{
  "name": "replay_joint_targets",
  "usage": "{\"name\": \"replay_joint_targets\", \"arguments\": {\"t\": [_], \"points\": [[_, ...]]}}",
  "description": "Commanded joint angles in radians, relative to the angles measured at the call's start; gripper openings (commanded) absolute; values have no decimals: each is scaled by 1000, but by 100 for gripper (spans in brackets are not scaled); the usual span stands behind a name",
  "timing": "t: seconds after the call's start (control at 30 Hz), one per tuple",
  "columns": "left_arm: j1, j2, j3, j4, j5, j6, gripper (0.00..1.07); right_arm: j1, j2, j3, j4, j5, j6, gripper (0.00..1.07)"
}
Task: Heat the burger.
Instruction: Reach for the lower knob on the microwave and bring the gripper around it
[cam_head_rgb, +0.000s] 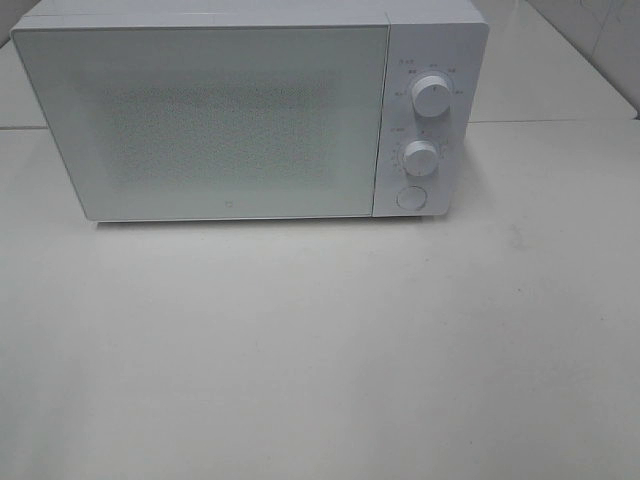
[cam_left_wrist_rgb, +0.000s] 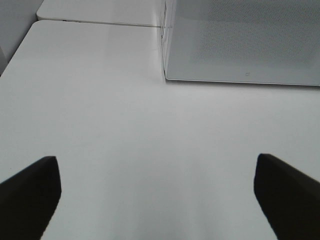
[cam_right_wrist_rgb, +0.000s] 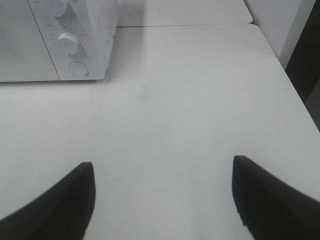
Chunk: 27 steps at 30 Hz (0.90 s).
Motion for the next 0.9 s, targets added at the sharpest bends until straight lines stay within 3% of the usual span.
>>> {"name": "replay_joint_targets", "arguments": {"t": [0.03,0.9], "points": [[4,-22,-1,0,1,-2,98,-6,-26,1,2,-2,-8,75],[4,-21,-1,0,1,-2,98,-6,-26,-18,2,-11,-11,75]]}}
